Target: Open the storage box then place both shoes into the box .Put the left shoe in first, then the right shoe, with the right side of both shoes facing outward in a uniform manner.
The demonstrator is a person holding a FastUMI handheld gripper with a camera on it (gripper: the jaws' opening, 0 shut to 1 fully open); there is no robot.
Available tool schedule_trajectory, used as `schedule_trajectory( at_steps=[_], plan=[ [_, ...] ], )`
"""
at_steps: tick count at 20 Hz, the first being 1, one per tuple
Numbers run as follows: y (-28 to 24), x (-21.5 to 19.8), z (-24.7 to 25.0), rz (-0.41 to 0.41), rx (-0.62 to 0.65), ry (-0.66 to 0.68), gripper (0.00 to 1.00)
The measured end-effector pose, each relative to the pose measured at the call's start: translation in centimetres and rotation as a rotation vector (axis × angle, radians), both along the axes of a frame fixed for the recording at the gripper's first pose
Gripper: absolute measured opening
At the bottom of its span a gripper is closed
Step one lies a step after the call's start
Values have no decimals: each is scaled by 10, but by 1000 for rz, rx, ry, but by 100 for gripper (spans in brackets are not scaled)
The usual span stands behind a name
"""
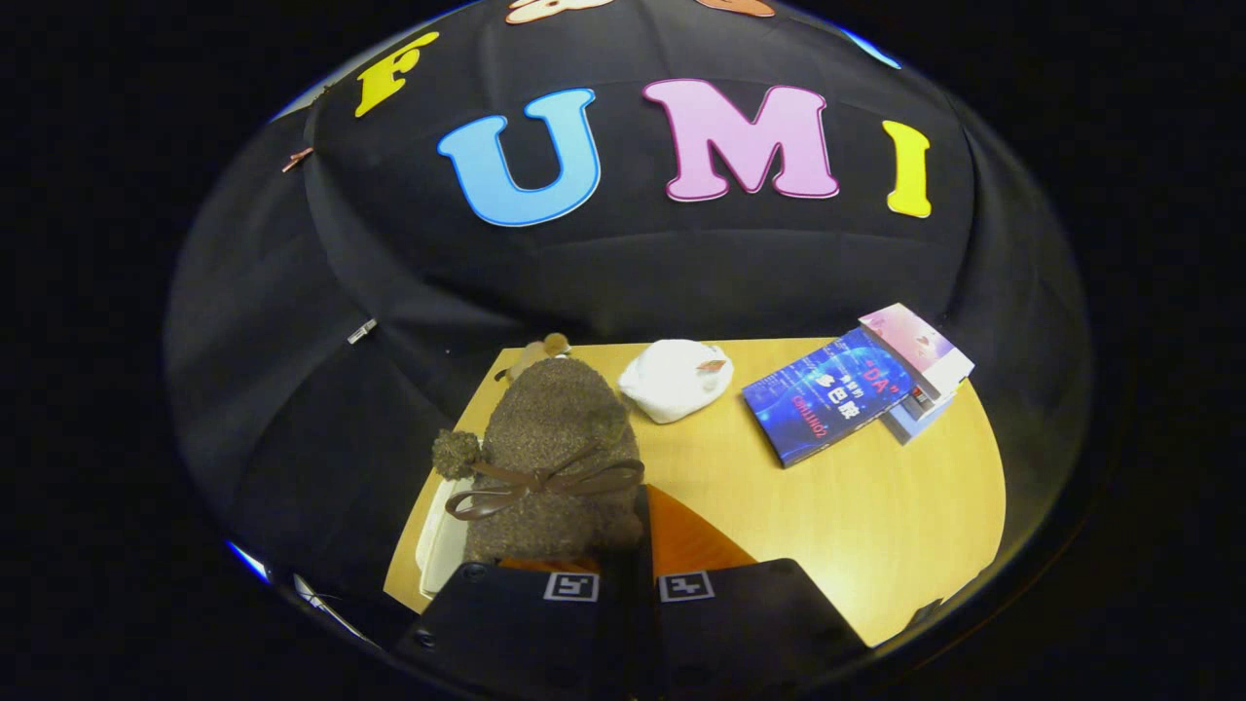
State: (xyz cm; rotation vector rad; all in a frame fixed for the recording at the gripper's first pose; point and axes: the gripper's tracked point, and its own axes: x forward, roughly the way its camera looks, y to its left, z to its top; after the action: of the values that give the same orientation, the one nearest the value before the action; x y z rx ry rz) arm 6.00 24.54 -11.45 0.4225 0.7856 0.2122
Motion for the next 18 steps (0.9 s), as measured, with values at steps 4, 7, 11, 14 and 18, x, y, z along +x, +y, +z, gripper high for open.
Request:
schedule_trajectory(
  at_steps=[4,7,11,14,18],
  plan=[
    [55,3,-24,9,-41,59,8],
    [77,0,-58,-1,-115,128,8],
    [95,-11,-98,5,-237,218,8],
    [105,-16,-115,51,-319,212,8],
    [114,-17,-124,92,-370,192,10]
  ],
)
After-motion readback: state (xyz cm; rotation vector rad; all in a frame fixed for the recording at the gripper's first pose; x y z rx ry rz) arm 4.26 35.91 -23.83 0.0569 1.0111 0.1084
